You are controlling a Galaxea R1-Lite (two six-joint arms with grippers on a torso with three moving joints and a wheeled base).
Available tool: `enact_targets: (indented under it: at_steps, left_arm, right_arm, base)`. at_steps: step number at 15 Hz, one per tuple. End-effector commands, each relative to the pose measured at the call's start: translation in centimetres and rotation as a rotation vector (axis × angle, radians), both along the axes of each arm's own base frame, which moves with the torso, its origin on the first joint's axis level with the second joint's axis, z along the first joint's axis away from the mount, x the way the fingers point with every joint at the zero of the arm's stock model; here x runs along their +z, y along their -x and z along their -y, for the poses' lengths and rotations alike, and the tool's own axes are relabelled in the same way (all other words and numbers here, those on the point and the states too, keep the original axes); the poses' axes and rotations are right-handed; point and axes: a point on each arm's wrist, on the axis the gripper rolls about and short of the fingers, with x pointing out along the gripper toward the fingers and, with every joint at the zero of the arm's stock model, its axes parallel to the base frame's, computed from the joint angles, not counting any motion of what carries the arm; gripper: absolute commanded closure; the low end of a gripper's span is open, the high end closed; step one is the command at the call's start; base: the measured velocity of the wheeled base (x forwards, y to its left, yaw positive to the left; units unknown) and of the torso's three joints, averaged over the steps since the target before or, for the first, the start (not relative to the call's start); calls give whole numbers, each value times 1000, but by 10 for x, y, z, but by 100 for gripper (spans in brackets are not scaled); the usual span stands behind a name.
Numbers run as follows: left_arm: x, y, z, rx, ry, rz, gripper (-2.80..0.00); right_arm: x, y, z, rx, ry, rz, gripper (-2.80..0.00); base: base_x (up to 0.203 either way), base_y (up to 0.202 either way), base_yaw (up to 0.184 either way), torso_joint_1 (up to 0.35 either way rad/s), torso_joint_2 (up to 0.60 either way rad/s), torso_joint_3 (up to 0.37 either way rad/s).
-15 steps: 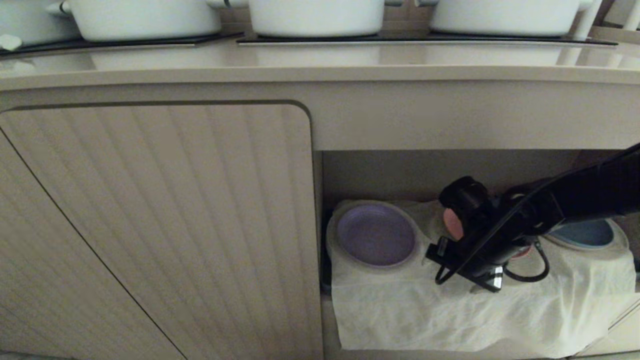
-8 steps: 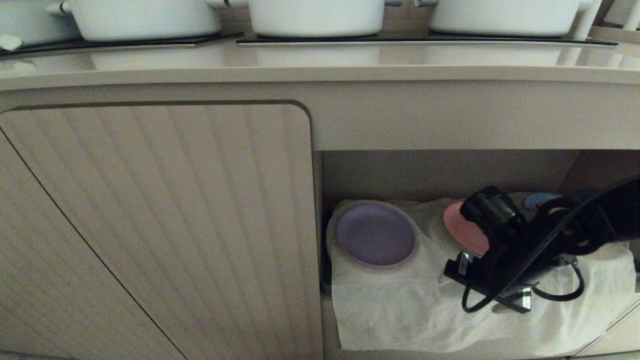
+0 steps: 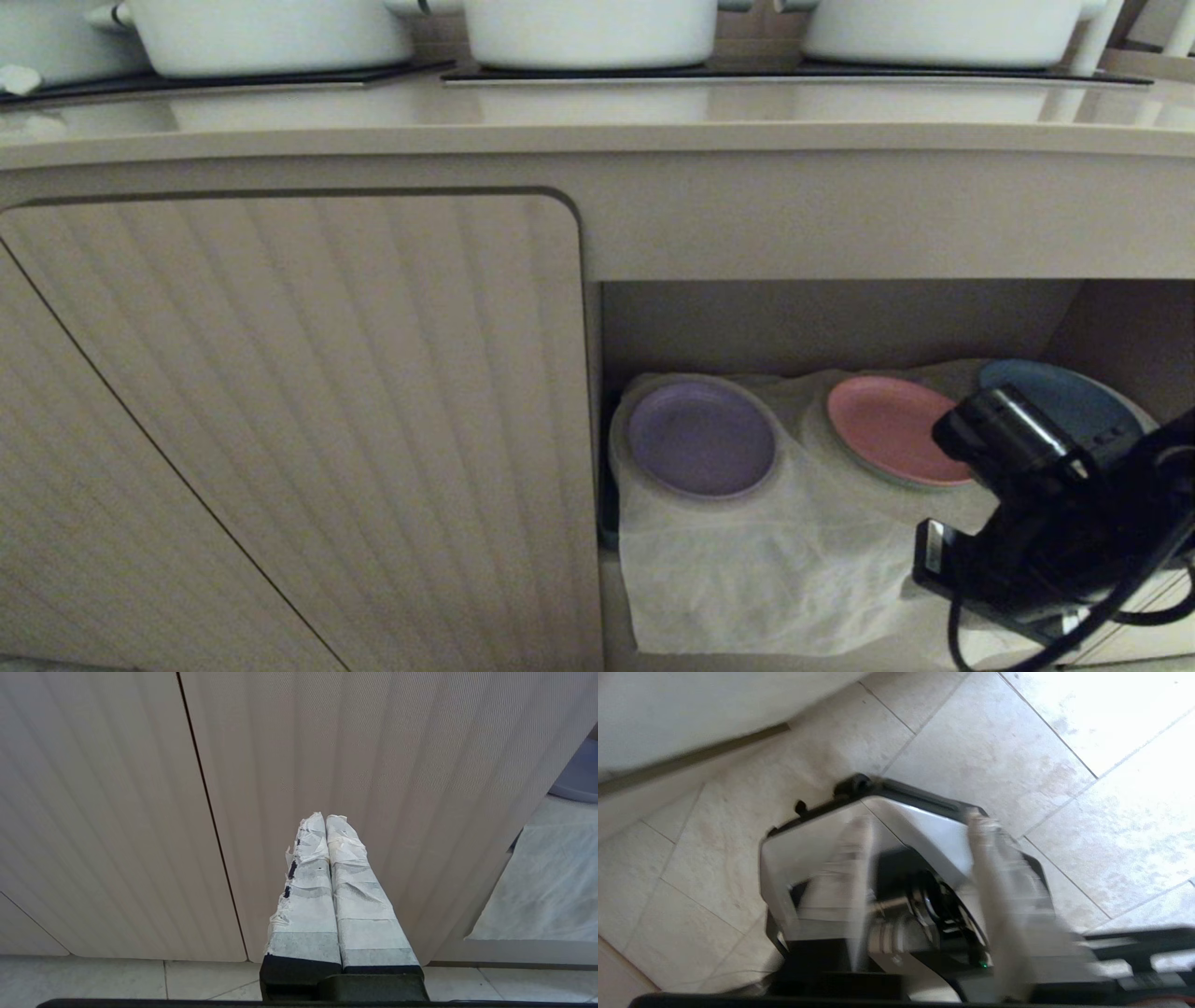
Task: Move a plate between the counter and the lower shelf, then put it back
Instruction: Pick up the plate in the cupboard
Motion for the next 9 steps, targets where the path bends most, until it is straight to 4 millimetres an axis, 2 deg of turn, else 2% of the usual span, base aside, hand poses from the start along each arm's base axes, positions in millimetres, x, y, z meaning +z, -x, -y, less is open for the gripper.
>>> enact_targets:
  at_steps: [1,4,9]
  left_arm:
    - [0,0,0,1,1,-1,0]
    - [0,0,0,1,1,-1,0]
    - [0,0,0,1,1,-1,0]
  right_arm:
    - [9,24,9,-1,-10,30,0]
    - [15,47,18,56,-5,79,0]
    - [29,61,25,104,42,172,0]
  base:
    - [0,0,0,0,0,0]
    - [0,0,0,0,0,0]
    - [0,0,0,0,0,0]
